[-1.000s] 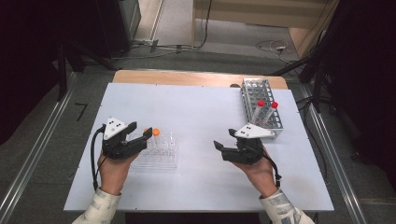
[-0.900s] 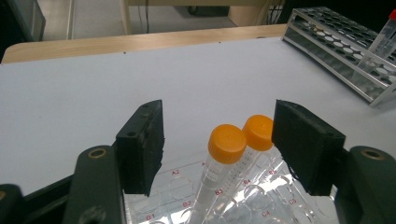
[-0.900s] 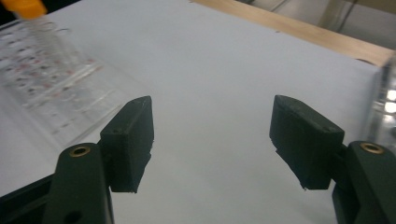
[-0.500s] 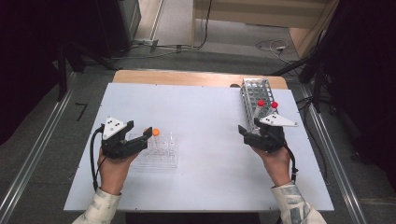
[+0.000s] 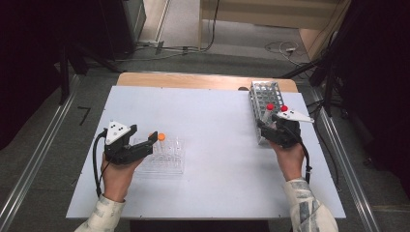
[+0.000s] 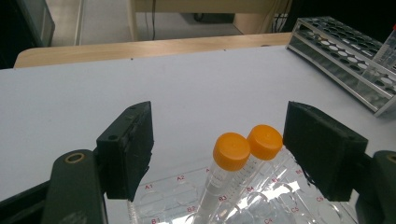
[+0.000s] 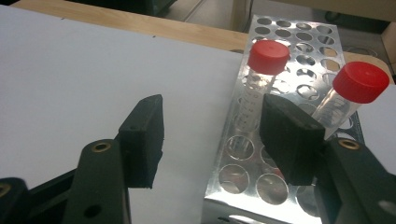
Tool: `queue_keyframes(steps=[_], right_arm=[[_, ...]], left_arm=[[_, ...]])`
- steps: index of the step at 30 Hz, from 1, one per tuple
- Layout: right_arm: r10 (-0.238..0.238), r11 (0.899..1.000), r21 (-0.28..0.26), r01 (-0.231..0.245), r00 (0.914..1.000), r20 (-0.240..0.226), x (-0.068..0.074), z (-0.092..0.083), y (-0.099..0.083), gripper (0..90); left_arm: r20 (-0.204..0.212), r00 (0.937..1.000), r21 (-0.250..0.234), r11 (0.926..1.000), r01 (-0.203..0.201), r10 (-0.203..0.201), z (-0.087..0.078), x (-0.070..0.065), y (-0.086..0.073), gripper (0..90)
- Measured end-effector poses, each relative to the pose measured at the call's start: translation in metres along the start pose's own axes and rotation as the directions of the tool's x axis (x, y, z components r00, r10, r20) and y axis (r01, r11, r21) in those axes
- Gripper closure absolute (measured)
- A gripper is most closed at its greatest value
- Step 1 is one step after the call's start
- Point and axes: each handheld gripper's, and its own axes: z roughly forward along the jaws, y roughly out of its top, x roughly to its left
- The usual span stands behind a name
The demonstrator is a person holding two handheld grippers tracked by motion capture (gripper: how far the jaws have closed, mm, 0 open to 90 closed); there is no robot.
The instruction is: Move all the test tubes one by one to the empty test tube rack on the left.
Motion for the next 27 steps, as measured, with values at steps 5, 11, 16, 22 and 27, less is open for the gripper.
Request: queue_keyframes(steps=[5,11,16,22,27], right_arm=[[0.016,1.000,-0.009,-0.015,0.9996,0.025,-0.007,0.009,0.001,46.6],[0.034,0.999,0.001,-0.034,0.9976,0.060,-0.012,0.023,-0.001,54.0],[0.045,0.999,-0.011,-0.045,0.9961,0.076,-0.013,0.031,-0.001,59.3],[0.054,0.999,0.001,-0.054,0.9952,0.082,-0.015,0.037,-0.001,64.3],[0.058,0.998,0.005,-0.059,0.9956,0.074,-0.016,0.039,-0.001,70.9]], left_arm=[[-0.001,1.0000,0.000,1.0000,0.001,-0.001,0.000,0.000,0.000,25.1],[0.002,1.0000,0.006,1.0000,-0.002,0.002,0.001,-0.001,0.000,25.0],[0.003,1.0000,0.005,1.0000,-0.003,0.003,0.001,-0.001,0.000,25.0],[0.006,1.0000,0.010,0.9999,-0.003,0.003,0.001,-0.001,0.000,24.7],[0.004,1.0000,0.013,0.9999,-0.001,0.001,0.002,-0.001,0.000,23.8]])
